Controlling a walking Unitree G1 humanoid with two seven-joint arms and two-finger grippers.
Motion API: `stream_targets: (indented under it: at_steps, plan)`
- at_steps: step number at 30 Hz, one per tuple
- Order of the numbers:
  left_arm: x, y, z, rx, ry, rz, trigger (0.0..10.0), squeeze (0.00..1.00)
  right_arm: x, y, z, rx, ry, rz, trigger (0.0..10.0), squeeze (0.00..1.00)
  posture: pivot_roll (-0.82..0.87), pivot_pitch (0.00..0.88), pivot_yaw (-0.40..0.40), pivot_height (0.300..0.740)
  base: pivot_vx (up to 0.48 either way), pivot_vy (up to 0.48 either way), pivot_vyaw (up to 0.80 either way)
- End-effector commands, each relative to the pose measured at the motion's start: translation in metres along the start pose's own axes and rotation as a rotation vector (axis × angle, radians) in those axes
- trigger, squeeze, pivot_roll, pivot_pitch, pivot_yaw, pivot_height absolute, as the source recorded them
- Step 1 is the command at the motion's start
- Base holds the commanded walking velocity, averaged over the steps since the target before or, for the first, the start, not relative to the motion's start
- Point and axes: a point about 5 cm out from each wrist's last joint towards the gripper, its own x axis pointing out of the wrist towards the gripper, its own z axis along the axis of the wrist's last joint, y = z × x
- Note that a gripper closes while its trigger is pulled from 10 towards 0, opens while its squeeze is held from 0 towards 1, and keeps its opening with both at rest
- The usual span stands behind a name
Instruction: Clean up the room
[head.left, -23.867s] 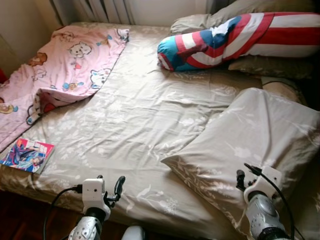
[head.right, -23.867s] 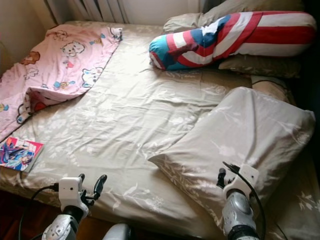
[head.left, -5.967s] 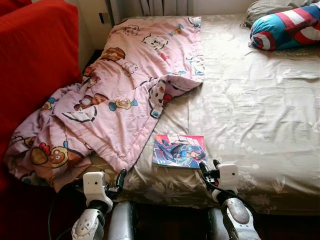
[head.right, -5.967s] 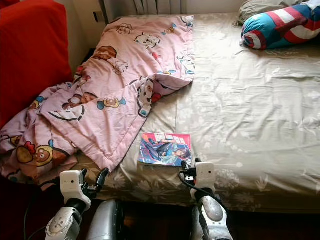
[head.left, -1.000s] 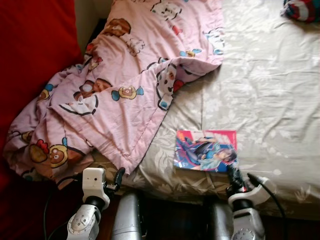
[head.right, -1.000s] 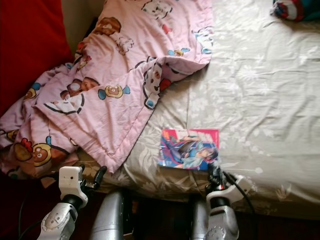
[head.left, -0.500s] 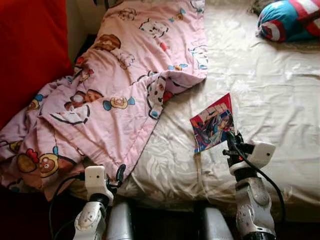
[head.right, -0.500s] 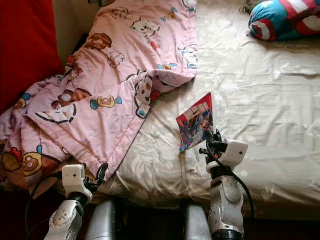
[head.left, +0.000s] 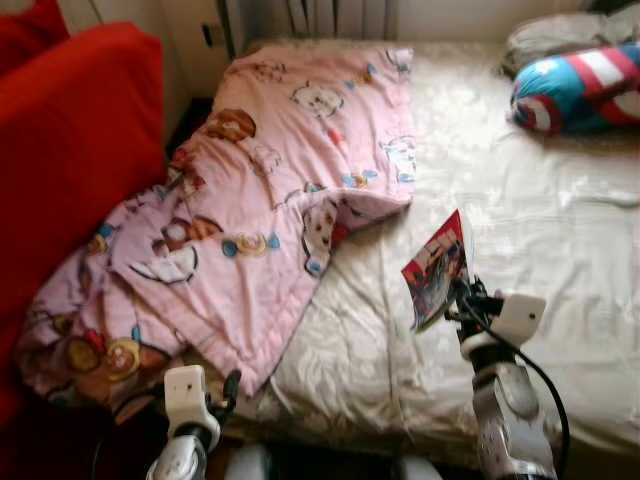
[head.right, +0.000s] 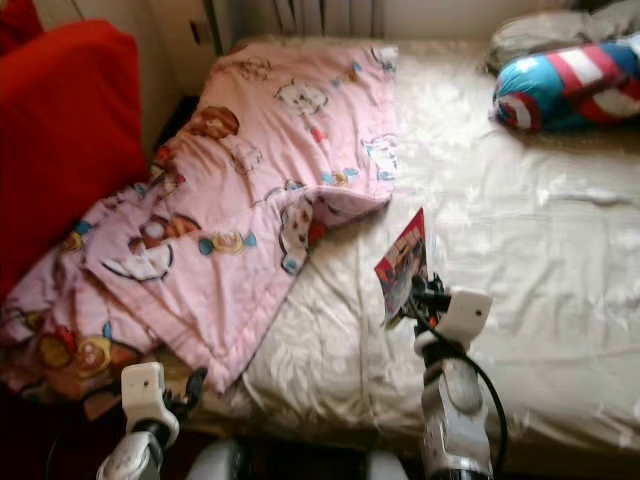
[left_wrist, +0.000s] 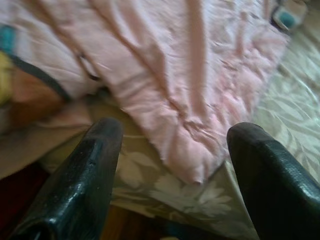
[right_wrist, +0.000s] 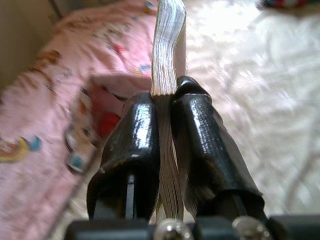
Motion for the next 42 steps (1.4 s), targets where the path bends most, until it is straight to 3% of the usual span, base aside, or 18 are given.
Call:
stream_targets:
  at_steps: [1, 13, 20, 34, 42]
  plan:
    - [-0.006, 0.009, -0.012, 0.003, 0.051, 0.034, 10.0, 0.0, 0.001, 0.004, 0.006, -0.016, -0.033, 0.016, 10.0, 0.0, -0.08, 0.059, 0.009, 0.74, 0.0, 0.0, 0.0]
    - [-0.041, 0.029, -0.07, 0.046, 0.355, 0.106, 10.0, 0.0, 0.001, -0.002, -0.005, -0.001, 0.013, -0.027, 10.0, 0.0, -0.09, 0.029, 0.007, 0.74, 0.0, 0.0, 0.0]
    - [-0.043, 0.03, -0.074, 0.051, 0.378, 0.107, 10.0, 0.0, 0.001, -0.005, -0.007, 0.0, 0.03, -0.059, 10.0, 0.0, -0.09, 0.069, 0.001, 0.74, 0.0, 0.0, 0.0]
    - [-0.042, 0.025, -0.075, 0.061, 0.393, 0.083, 10.0, 0.0, 0.001, -0.006, -0.009, 0.013, 0.035, -0.084, 10.0, 0.0, -0.08, 0.099, 0.007, 0.74, 0.0, 0.0, -0.73]
    - [-0.047, 0.032, -0.079, 0.059, 0.413, 0.098, 10.0, 0.0, 0.002, -0.001, -0.01, 0.004, 0.031, -0.066, 10.0, 0.0, -0.08, 0.105, 0.005, 0.74, 0.0, 0.0, -0.38]
